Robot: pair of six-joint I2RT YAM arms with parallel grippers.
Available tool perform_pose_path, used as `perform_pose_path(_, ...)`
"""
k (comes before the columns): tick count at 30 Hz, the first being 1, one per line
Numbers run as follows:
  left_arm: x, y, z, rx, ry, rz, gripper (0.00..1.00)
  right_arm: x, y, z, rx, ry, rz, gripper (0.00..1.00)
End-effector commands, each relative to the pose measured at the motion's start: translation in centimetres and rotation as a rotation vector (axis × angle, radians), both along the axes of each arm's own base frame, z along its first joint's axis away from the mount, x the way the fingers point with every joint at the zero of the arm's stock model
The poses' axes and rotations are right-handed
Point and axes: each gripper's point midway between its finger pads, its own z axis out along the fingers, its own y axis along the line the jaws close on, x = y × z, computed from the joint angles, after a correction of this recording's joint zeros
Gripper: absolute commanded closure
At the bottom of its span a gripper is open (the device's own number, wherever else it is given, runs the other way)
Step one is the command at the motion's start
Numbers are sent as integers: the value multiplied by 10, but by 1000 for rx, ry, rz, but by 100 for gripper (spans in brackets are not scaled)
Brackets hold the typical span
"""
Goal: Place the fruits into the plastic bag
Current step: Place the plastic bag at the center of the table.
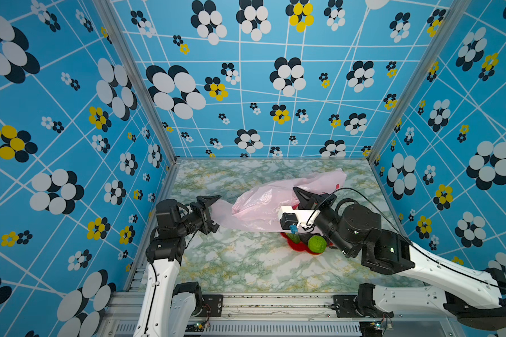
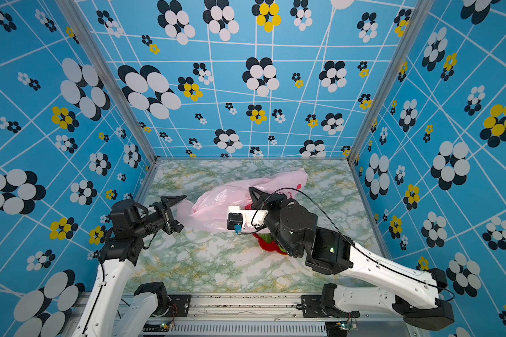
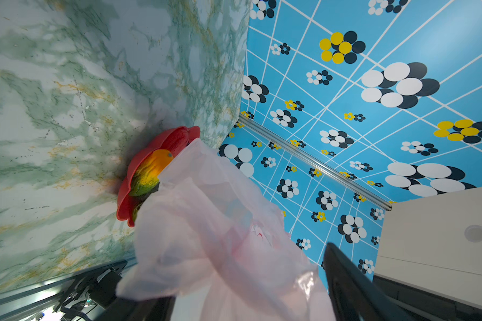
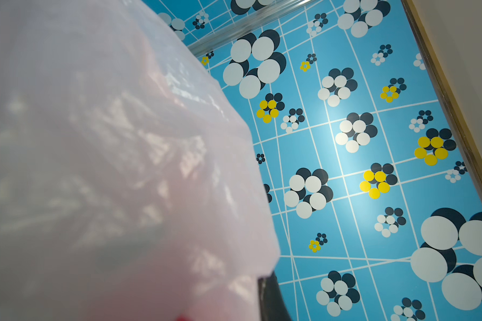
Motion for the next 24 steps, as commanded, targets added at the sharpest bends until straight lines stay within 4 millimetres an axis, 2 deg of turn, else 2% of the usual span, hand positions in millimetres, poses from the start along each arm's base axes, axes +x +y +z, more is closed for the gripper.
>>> perform_pose_path(1, 4, 6, -6, 36, -4, 25, 31, -4, -4, -4, 24, 10, -16, 100)
perform_pose_path(3, 5, 7, -4, 48, -10, 24, 43, -5, -3, -7, 37, 16, -12, 100)
perform_pose_path(7, 4, 8, 1, 80, -25, 20, 79, -5, -3, -12, 75, 28, -15, 100)
perform_pose_path(9, 5, 11, 8, 118, -46, 28, 94, -2, -5, -12, 119, 42, -38, 100)
perform_pose_path(11, 13, 19, 26, 160, -108, 78, 98, 3, -6, -8, 206, 64, -58, 100)
perform_pose_path(14, 37, 34, 75, 213, -252, 165, 99, 20, 0, 7, 358, 102, -86, 100)
perform_pose_path(15, 45, 37, 98, 253, -313, 179, 100, 27, 3, 13, 411, 126, -95, 87)
perform_pose_path(17, 57, 39, 146, 361, -431, 189, 99, 39, 10, 19, 511, 192, -118, 50)
perform_pose_path(18, 63, 37, 171, 449, -495, 174, 99, 42, 14, 18, 541, 237, -127, 35)
perform_pose_path(19, 69, 34, 193, 534, -549, 149, 99, 43, 15, 19, 575, 283, -133, 25)
perform_pose_path(22, 81, 22, 239, 697, -637, 73, 100, 45, 2, -1, 674, 468, -223, 14)
perform_pose_path(24, 92, 15, 253, 702, -674, 40, 99, 41, -18, -15, 790, 574, -300, 12)
